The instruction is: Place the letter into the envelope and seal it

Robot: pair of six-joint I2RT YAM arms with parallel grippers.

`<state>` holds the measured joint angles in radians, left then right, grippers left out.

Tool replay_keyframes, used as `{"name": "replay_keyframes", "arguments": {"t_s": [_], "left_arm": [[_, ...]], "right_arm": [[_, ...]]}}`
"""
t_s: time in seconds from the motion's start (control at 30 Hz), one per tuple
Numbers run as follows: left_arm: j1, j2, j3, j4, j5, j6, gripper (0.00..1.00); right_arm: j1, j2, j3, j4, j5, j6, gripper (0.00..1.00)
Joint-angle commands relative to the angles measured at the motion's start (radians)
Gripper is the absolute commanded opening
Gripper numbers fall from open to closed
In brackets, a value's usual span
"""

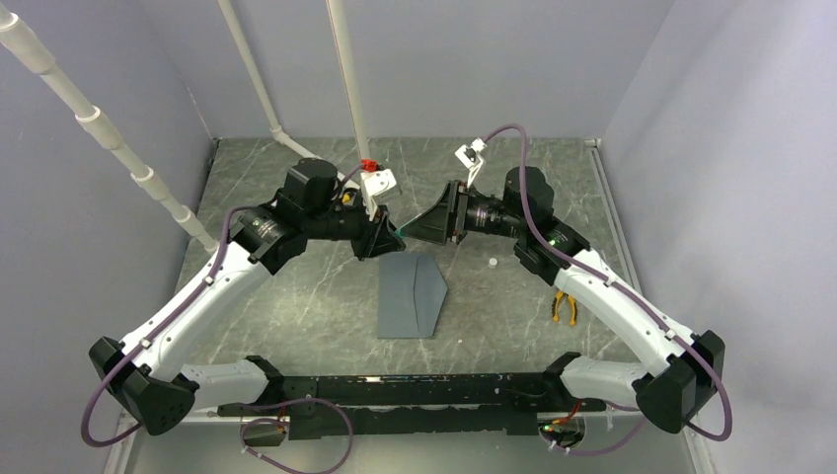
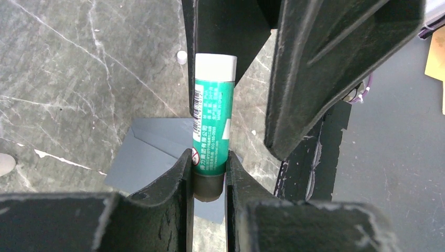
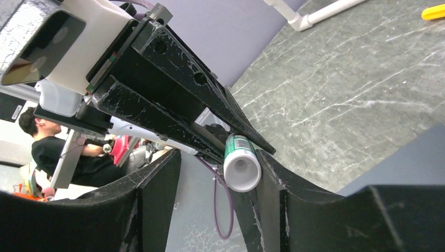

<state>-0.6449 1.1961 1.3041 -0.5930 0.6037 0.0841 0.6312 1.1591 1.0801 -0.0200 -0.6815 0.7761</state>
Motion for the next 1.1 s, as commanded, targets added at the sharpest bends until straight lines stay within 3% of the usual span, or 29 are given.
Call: {"name": "replay_keyframes", "arguments": {"t_s": [0.0, 0.17, 0.57, 0.7, 0.77, 0.8, 0.9, 0.97, 1.07], "left_arm": [[0.004, 0.014, 0.051, 0.024, -0.017, 0.001, 0.02], [0.004, 0.023, 0.055, 0.007, 0.012, 0.019, 0.03], [0.004, 0.016, 0.057, 0.016, 0.036, 0.036, 0.02], [0.004, 0.000, 0.043, 0.039, 0.048, 0.044, 0.06], [0.004, -0.006, 0.039, 0.042, 0.036, 0.039, 0.18], [0.004, -0.009, 0.039, 0.040, 0.030, 0.037, 0.31], [0.004, -0.033, 0.017, 0.046, -0.013, 0.024, 0.64], [0.004, -0.069, -0.024, 0.072, -0.028, 0.004, 0.76], [0.004, -0.145, -0.106, 0.144, -0.044, -0.069, 0.84]], "right_arm": [[0.013, 0.012, 0.043, 0.054, -0.068, -0.017, 0.54], [0.014, 0.030, 0.043, 0.059, -0.062, -0.018, 0.38], [0.033, 0.063, 0.054, 0.043, -0.068, -0.041, 0.29], [0.035, 0.061, 0.050, 0.048, -0.070, -0.041, 0.16], [0.035, 0.050, 0.047, 0.046, -0.049, -0.046, 0.04], [0.035, 0.044, 0.046, 0.041, -0.029, -0.052, 0.00], [0.034, 0.013, 0.040, 0.012, 0.063, -0.084, 0.00], [0.035, -0.007, 0.039, -0.048, 0.163, -0.130, 0.00], [0.033, -0.018, 0.025, -0.129, 0.382, -0.217, 0.00]]}}
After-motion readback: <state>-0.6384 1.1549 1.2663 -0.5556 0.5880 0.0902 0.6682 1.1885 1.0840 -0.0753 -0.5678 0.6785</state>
